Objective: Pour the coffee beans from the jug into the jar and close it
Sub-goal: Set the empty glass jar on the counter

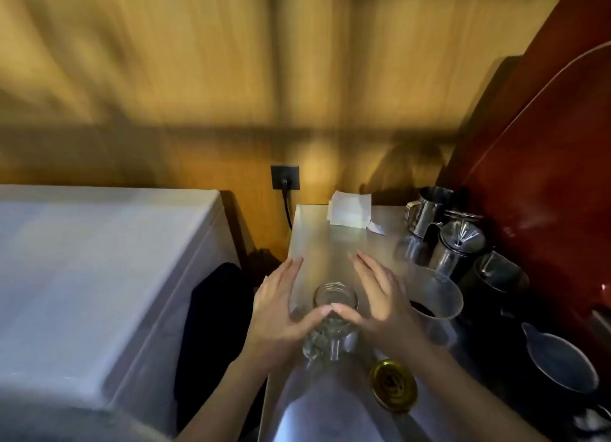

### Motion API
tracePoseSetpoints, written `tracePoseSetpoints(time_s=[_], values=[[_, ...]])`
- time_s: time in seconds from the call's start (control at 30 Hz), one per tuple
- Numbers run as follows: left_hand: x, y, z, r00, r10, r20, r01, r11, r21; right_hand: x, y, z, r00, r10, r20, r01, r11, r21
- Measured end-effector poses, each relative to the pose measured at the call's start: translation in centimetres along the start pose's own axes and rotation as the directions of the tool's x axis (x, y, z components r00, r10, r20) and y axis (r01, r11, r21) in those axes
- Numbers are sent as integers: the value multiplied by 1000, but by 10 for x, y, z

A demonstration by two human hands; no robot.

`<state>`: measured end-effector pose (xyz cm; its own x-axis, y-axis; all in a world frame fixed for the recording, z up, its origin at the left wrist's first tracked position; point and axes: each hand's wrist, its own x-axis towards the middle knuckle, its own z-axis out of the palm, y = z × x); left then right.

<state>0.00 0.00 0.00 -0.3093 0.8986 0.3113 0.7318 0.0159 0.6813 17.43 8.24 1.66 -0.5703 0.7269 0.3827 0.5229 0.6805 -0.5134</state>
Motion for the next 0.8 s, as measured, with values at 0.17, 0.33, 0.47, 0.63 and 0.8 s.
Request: tracePoseSetpoints(time_s=[0.17, 0.33, 0.47, 0.63, 0.8], values=[[-12, -14, 20, 976, -50, 211, 47, 999, 17, -2, 4, 12, 990, -32, 139, 47, 993, -112], [-10, -13, 23, 973, -35, 229, 81, 977, -195, -5, 8, 14, 989, -15, 149, 34, 992, -124], [-6, -4, 22, 963, -4, 269, 106, 925, -366, -13, 9, 17, 987, 3, 161, 10, 997, -77], [-4, 1, 27, 966, -29, 258, 141, 892, -430, -21, 8, 18, 995, 18, 102, -17, 1000, -11], [-4, 2, 29, 970, -60, 236, 163, 881, -444, -22, 8, 16, 994, 21, 103, -20, 1000, -5]])
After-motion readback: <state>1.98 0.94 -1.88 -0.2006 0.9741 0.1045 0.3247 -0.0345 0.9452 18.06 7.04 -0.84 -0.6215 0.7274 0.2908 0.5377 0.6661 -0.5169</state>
